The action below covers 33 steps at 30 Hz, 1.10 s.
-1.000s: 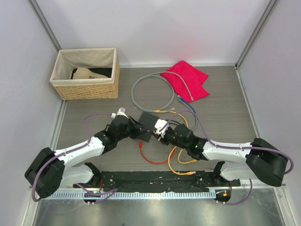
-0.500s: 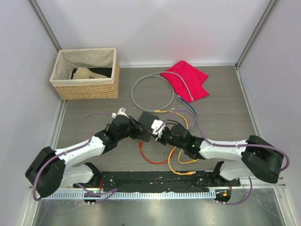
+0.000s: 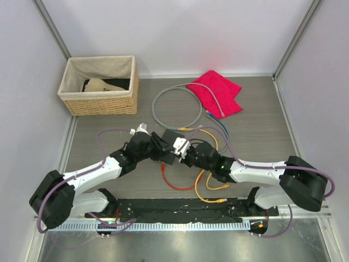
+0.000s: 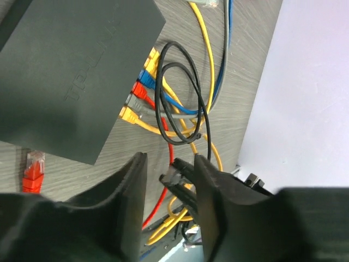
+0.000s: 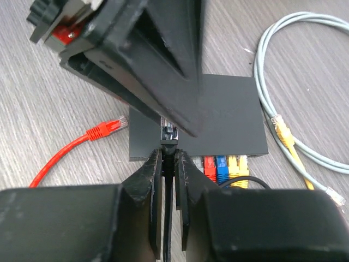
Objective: Insert the plug into the switch port
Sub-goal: Insert the connector into the switch port.
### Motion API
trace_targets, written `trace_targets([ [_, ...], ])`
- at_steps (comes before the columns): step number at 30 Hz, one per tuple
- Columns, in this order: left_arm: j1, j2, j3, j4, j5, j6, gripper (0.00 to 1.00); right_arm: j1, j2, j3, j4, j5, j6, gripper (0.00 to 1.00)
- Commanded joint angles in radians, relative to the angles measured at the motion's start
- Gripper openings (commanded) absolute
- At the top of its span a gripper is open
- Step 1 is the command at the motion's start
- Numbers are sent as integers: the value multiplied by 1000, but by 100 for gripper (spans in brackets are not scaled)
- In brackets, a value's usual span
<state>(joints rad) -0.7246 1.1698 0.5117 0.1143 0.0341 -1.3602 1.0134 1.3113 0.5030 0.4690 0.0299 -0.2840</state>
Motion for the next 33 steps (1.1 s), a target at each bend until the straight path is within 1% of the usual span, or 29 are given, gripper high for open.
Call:
trace_targets([
  [1,22,-22,103,-111,-66,226,48,1,2,69,-102,-15,40,1],
  [2,40,-24,117,-143,-75,268,58,-2,8,72,-125,-18,61,1],
  [3,50,-30,129,-157,-91,306,63,-13,17,75,-160,-60,71,1],
  [5,82,-32,136,-189,-108,419,75,-21,43,85,-193,-82,97,1],
  [7,106,-27,130,-197,-119,484,80,-33,63,92,-231,-102,111,1],
  [8,132,-15,123,-196,-117,539,85,-36,69,95,-240,-107,120,1],
  [10,151,10,113,-171,-97,593,88,-47,88,104,-268,-117,134,1],
  [12,163,66,117,-173,-94,651,88,-56,103,115,-292,-122,144,1],
  [18,163,221,140,-156,-39,708,86,-91,149,127,-331,-137,164,1],
  [19,163,237,145,-159,-11,713,86,-96,154,127,-329,-137,169,1],
  [23,163,280,148,-159,20,725,84,-113,170,131,-305,-131,186,1],
  [33,163,324,149,-179,16,739,74,-128,223,154,-254,-131,207,1],
])
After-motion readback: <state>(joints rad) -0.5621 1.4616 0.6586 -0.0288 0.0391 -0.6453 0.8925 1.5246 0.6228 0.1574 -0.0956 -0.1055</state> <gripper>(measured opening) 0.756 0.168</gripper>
